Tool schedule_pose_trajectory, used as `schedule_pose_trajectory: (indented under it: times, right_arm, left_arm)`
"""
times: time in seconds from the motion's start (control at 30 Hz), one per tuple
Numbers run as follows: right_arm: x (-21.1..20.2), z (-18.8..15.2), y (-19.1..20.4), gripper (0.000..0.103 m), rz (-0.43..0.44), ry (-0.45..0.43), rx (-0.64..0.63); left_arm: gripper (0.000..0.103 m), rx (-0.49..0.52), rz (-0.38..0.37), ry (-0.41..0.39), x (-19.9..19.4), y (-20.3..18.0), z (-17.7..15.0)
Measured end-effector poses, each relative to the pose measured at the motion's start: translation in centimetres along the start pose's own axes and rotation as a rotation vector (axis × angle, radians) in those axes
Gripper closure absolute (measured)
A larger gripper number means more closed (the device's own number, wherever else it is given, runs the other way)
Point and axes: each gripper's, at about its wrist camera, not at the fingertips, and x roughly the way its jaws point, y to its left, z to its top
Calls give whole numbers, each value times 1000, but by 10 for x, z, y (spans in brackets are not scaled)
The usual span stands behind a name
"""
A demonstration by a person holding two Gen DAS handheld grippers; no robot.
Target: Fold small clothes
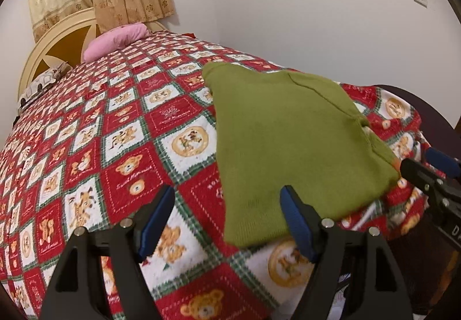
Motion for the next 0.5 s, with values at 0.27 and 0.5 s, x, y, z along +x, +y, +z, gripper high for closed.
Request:
schedule_pose_trajectory:
  times: [0.27, 0.5]
  right_arm:
    - [-54, -13, 12, 36, -15, -58, -76]
    - [-108, -4, 17, 30, -43, -236, -93]
  left_arm:
    - [6, 35, -1, -76, -42, -11, -10]
    - [0, 43, 42, -229, -91, -15, -4]
